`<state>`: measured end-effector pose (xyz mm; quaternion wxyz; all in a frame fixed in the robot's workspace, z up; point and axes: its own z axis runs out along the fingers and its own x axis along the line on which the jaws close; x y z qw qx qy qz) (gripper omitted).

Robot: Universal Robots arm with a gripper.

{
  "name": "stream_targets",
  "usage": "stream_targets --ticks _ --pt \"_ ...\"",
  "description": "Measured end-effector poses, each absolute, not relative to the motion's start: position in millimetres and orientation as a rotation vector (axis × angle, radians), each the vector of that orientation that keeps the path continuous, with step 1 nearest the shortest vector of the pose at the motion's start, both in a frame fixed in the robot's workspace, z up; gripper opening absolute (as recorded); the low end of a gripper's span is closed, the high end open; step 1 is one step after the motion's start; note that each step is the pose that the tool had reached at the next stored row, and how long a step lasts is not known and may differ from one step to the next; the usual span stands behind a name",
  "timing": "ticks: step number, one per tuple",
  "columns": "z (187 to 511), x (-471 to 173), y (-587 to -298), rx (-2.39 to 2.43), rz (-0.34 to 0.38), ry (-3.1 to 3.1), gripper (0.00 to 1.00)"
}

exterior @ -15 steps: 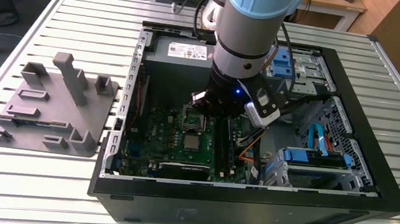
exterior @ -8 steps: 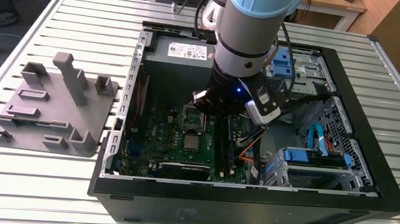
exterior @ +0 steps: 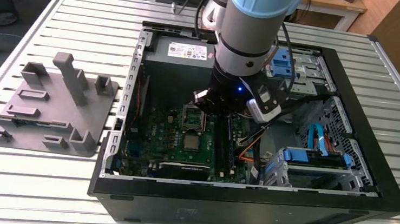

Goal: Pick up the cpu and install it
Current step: 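Close the cpu cover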

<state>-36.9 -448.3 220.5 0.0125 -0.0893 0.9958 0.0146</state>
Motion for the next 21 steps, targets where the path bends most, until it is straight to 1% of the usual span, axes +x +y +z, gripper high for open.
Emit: stream_targets --ticks 7,17,21 --pt "219 -37 -447 -0.319 0.046 3.1 0.11" --pt "214 -37 -430 -0.327 0.046 3.1 0.11" --pt "211 -38 -428 -0.363 0.047 3.096 0.11"
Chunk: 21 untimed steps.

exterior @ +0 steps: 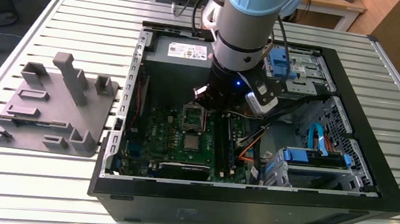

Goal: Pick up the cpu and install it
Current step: 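Close the cpu cover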

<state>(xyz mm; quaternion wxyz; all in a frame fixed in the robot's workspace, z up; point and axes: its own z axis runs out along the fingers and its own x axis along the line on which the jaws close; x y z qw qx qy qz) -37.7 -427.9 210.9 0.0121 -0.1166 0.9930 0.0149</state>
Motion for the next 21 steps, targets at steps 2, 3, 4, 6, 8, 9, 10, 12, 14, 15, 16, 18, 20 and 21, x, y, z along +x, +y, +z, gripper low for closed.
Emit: stream_targets --ticks 2,3,4,6,8,9,10,12,14,15,16,18,20,21 --pt "210.3 -39.1 -427.8 -0.377 0.047 3.094 0.11" --pt "209.9 -39.7 -427.7 -0.382 0.047 3.094 0.11" --pt "209.5 -40.3 -427.5 -0.387 0.047 3.093 0.11" --pt "208.8 -41.1 -426.1 -0.396 0.047 3.092 0.11" --pt "208.0 -41.3 -424.0 -0.401 0.047 3.092 0.11" --pt "207.6 -41.3 -423.2 -0.403 0.047 3.091 0.11" --pt "207.2 -41.5 -422.3 -0.404 0.047 3.091 0.11" --pt "206.2 -41.9 -421.3 -0.407 0.047 3.091 0.11" --pt "205.1 -42.6 -420.6 -0.41 0.047 3.09 0.11" --pt "204.8 -42.9 -420.2 -0.412 0.047 3.09 0.11" --pt "204.4 -43.2 -420.0 -0.413 0.047 3.09 0.11" --pt "204.3 -43.2 -419.9 -0.414 0.047 3.09 0.11" --pt "204.2 -43.3 -419.8 -0.428 0.047 3.088 0.11" --pt "204.2 -43.3 -419.8 -0.428 0.047 3.088 0.11"
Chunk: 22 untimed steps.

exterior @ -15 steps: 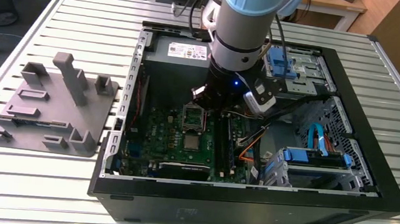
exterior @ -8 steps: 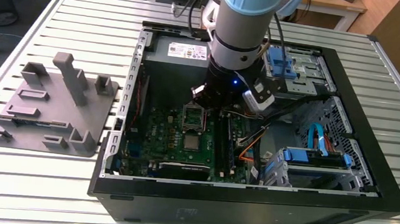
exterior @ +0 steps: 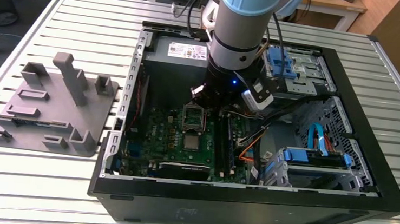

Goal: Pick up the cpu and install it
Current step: 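Close the cpu cover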

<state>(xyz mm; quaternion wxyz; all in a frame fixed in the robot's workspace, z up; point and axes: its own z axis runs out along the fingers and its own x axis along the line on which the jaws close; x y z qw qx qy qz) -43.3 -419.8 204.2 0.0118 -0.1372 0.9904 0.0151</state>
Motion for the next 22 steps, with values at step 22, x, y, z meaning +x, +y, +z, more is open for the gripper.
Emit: stream_targets --ticks 22 --pt "203.5 -42.8 -419.7 -0.427 0.091 3.083 0.11"
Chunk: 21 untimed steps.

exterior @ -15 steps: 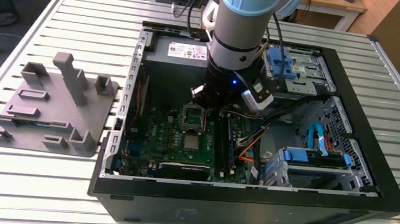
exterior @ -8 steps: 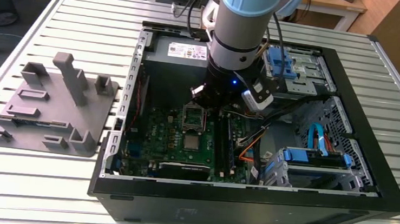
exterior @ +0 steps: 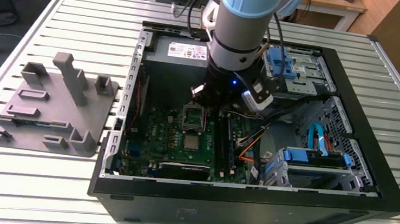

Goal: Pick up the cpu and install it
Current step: 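Close the cpu cover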

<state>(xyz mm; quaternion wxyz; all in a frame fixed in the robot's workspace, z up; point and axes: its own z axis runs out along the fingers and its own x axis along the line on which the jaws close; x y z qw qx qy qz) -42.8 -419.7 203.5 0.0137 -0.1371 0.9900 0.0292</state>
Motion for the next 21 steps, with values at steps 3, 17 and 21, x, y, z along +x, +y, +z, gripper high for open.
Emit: stream_targets --ticks 3,17,21 --pt "203.2 -43.0 -419.7 -0.426 0.11 3.081 0.11" --pt "202.3 -46.9 -419.7 -0.463 0.109 3.077 0.11" --pt "202.2 -47.3 -419.7 -0.489 0.109 3.074 0.11"
